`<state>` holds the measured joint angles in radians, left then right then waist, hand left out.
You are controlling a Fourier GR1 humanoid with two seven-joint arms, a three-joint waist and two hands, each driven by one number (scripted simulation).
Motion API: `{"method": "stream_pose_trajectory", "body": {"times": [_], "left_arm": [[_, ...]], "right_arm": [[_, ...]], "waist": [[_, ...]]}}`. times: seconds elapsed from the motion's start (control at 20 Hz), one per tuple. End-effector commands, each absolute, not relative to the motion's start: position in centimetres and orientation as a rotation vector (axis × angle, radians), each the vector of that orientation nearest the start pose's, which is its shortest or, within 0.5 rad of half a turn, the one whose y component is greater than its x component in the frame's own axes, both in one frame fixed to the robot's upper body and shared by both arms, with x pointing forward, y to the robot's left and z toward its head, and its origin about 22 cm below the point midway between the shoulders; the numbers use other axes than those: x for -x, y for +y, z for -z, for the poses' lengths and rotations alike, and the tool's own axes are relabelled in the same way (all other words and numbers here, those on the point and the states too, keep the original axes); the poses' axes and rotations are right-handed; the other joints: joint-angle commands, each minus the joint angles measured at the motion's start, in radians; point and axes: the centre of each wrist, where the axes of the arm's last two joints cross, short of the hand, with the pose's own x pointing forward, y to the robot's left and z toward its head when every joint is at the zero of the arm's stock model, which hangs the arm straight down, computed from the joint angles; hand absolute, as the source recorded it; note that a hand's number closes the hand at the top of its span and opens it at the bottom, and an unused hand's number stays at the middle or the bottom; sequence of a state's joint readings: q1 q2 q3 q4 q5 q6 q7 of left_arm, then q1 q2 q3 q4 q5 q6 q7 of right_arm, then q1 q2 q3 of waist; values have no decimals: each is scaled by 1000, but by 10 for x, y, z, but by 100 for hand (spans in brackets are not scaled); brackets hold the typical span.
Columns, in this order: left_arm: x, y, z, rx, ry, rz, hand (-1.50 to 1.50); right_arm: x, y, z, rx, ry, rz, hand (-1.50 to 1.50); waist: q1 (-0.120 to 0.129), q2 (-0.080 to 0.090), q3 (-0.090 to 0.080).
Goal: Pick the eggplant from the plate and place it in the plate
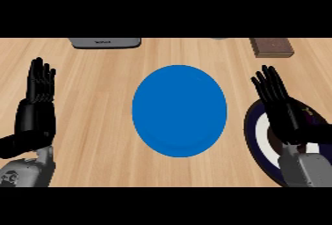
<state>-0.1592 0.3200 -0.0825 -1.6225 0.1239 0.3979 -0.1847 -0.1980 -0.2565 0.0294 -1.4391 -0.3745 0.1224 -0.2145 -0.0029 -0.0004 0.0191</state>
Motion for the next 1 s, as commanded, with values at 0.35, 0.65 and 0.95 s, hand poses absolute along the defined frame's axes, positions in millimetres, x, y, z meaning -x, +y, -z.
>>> {"method": "stream_pose_trajectory", "body": {"times": [0.35,0.65,0.95], "left_arm": [[-224,324,-4,-545,-1544,195,0],[-213,332,2,-503,-1505,277,0],[-207,330,0,-492,-1517,300,0]], "right_arm": [[-251,-403,-45,753,-1773,761,-150],[-256,-340,-45,1114,-1778,1139,-150],[-221,-271,-57,1038,-1778,1011,-150]], "waist": [[-70,10,-28],[-15,-7,-23],[3,-5,-21]]}}
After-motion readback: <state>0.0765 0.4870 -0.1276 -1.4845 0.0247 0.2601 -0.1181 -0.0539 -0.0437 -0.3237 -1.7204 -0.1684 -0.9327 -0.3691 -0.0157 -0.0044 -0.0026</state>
